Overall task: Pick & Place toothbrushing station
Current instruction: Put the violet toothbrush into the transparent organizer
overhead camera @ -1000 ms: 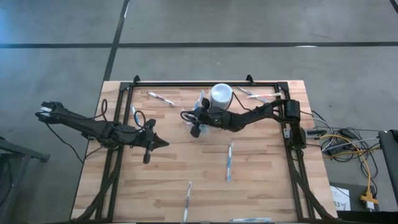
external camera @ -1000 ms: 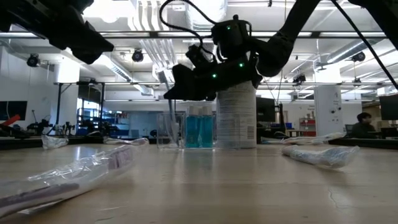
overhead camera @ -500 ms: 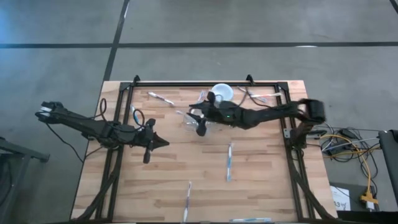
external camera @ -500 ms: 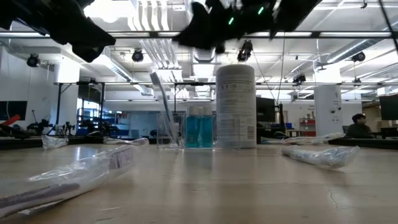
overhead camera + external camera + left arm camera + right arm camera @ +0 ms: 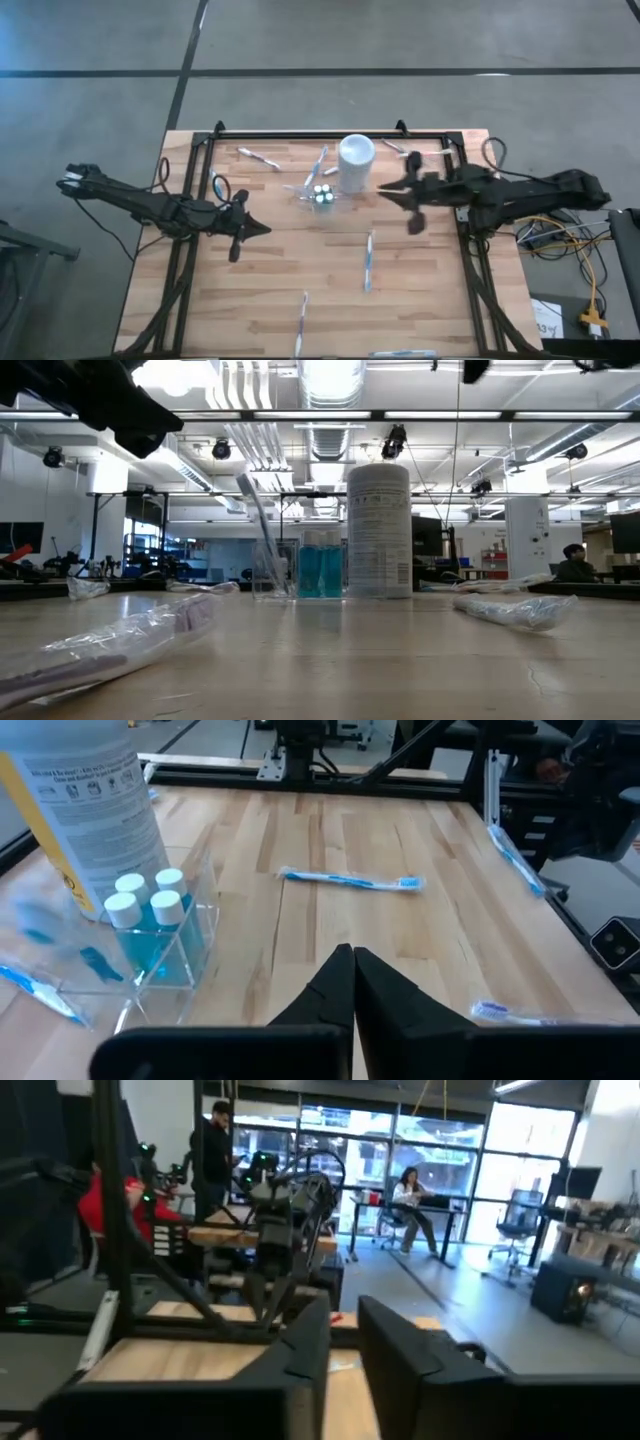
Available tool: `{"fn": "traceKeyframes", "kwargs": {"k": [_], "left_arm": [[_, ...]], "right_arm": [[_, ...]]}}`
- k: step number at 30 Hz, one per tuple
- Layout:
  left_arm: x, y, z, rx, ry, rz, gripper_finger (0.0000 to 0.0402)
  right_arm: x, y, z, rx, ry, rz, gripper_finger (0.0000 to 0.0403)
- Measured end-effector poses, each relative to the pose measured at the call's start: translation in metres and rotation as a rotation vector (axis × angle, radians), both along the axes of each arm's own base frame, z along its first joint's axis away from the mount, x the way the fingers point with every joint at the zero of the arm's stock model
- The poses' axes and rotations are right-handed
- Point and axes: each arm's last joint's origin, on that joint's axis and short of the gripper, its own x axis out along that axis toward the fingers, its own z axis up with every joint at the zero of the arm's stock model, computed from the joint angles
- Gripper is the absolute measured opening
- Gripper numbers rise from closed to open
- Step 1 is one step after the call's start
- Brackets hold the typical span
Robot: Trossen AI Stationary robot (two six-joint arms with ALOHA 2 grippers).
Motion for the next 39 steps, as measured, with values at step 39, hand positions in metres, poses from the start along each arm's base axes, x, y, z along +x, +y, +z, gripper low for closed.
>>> {"fn": "traceKeyframes", "kwargs": {"k": [39], "left_arm": [[0.0,0.042,0.086,0.166,0.694,0.414,0.0006]], "right_arm": [[-0.064,-0.001,-0.123,0.036,-0.118,-0.017,0.0008]]}}
